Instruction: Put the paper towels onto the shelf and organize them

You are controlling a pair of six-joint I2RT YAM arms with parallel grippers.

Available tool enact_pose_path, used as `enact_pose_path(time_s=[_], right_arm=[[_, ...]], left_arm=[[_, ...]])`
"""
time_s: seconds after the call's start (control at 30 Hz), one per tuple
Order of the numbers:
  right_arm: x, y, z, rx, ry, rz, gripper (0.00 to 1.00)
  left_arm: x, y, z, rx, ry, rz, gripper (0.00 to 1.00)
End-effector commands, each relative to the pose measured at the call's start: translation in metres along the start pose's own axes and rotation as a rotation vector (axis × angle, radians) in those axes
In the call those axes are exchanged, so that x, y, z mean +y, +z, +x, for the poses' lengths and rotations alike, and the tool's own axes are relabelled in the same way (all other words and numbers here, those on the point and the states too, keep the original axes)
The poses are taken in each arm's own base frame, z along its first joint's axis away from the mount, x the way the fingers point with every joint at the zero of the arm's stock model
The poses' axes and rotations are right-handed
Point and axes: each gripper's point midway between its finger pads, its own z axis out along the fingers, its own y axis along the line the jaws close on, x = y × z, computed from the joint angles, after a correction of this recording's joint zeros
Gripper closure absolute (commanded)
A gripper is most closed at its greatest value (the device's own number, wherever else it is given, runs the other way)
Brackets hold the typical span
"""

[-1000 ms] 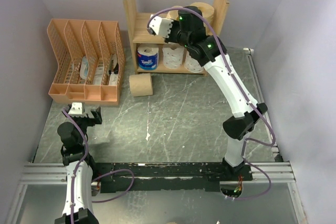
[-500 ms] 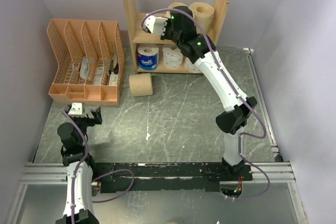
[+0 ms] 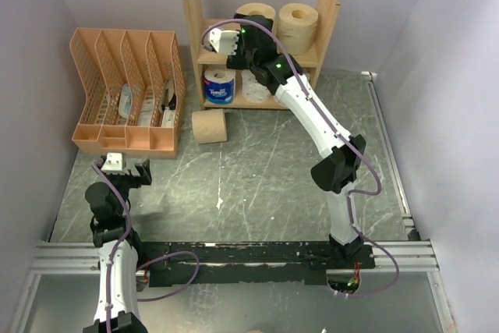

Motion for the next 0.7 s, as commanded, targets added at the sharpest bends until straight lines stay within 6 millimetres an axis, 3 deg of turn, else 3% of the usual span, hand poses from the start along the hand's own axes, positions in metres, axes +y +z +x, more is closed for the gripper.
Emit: enact_pose_path(time_s=[0.0,0.07,0.2,0.27,0.37,0.43,0.5,0.53,0.67], right_arm=[[-0.026,-0.018,-0.003,-0.034,0.049,0.061,0.00],[-0.028,-0.021,-0.003,-0.038,0.061,0.077,0.00],[-0.051,-0.047,-0.007,-0.077,0.122,0.155,0.00],[-0.068,-0.074,-0.023,-0.152,0.214,0.219,0.00],[-0.066,-0.122,-0.054,-0.307,0.360,0.123,0.00],[-0.042,-0.144,-0.068,-0.409,0.487,-0.029,0.00],[0.003,-0.161,-0.076,-0.492,0.584,-0.253,0.00],[0.034,-0.162,-0.070,-0.494,0.635,-0.375,0.00],[0.119,-0.174,-0.038,-0.478,0.945,-0.736,0.00]], left_arm=[[-0.002,-0.005,0.035,0.059,-0.024,0.008,0.00],[-0.002,-0.005,0.036,0.059,-0.025,0.008,0.00],[-0.002,-0.005,0.035,0.060,-0.025,0.008,0.00],[-0.002,-0.005,0.036,0.060,-0.025,0.007,0.00],[-0.002,-0.004,0.036,0.061,-0.025,0.007,0.00],[-0.001,-0.004,0.036,0.062,-0.026,0.006,0.00],[-0.002,-0.004,0.036,0.062,-0.026,0.006,0.00],[-0.002,-0.004,0.036,0.062,-0.026,0.007,0.00],[-0.001,-0.004,0.036,0.063,-0.026,0.007,0.00]])
